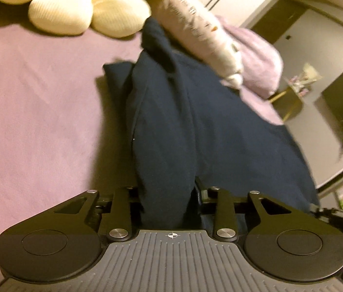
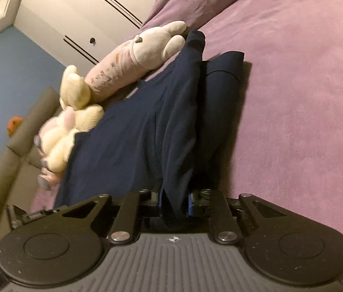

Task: Fold large clothes

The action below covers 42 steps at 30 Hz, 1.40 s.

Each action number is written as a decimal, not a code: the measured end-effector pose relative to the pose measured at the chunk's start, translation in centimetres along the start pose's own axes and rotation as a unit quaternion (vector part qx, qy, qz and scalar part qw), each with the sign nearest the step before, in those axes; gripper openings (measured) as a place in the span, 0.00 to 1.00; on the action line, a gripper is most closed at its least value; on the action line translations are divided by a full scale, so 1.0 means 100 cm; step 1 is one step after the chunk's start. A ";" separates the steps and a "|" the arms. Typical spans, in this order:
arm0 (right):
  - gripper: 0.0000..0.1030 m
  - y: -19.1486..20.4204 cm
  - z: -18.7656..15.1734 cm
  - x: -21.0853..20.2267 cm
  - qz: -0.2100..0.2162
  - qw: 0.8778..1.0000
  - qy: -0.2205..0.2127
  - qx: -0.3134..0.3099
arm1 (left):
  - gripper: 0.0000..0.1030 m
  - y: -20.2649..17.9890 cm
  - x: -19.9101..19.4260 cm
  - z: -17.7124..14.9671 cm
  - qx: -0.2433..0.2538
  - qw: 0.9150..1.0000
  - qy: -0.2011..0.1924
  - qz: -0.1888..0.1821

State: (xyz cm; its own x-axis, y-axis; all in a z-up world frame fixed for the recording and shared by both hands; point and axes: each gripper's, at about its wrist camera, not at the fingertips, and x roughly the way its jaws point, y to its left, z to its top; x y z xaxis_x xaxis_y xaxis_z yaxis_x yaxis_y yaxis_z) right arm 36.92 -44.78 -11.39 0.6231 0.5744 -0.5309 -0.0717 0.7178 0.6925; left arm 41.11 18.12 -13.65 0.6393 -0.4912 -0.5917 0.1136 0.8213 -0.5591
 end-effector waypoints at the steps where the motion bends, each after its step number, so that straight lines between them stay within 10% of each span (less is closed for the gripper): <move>1: 0.14 0.002 0.001 -0.004 0.006 1.000 0.003 0.002 | 0.33 -0.002 -0.007 0.002 -0.002 1.000 -0.004 -0.009; 11: 0.11 0.027 -0.039 -0.064 0.062 0.996 0.065 0.028 | 0.32 -0.035 -0.092 -0.036 0.015 0.999 0.020 -0.048; 16: 0.14 0.028 -0.083 -0.103 0.012 0.996 0.082 0.028 | 0.41 -0.036 -0.119 -0.088 0.005 0.999 0.052 -0.004; 20: 0.37 0.047 -0.090 -0.121 -0.094 0.994 0.057 -0.022 | 0.66 -0.032 -0.134 -0.096 -0.020 0.998 0.035 0.058; 22: 0.65 0.061 -0.089 -0.133 -0.139 0.988 0.026 -0.055 | 0.77 -0.037 -0.149 -0.093 -0.012 0.997 0.000 0.075; 24: 0.69 0.076 -0.086 -0.142 -0.171 0.982 0.000 -0.082 | 0.83 -0.050 -0.160 -0.085 0.015 0.994 -0.036 0.103; 28: 0.54 0.115 -0.081 -0.134 -0.202 0.961 -0.062 -0.177 | 0.91 -0.088 -0.141 -0.070 0.077 0.980 -0.094 0.160; 34: 0.18 0.167 -0.073 -0.005 -0.187 0.946 -0.087 -0.249 | 0.91 -0.135 -0.038 -0.051 0.067 0.975 -0.130 0.168; 42: 0.11 0.136 -0.067 0.089 -0.279 0.920 -0.085 -0.261 | 0.91 -0.120 0.036 -0.063 0.177 0.927 -0.167 0.287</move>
State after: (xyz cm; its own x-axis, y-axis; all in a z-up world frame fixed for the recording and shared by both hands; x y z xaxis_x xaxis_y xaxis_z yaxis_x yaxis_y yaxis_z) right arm 36.23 -27.28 -9.94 0.7858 0.0208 -0.6182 -0.0406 0.9990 -0.0180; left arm 37.20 4.66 -12.72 0.8649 0.1243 -0.4863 -0.1136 0.9922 0.0515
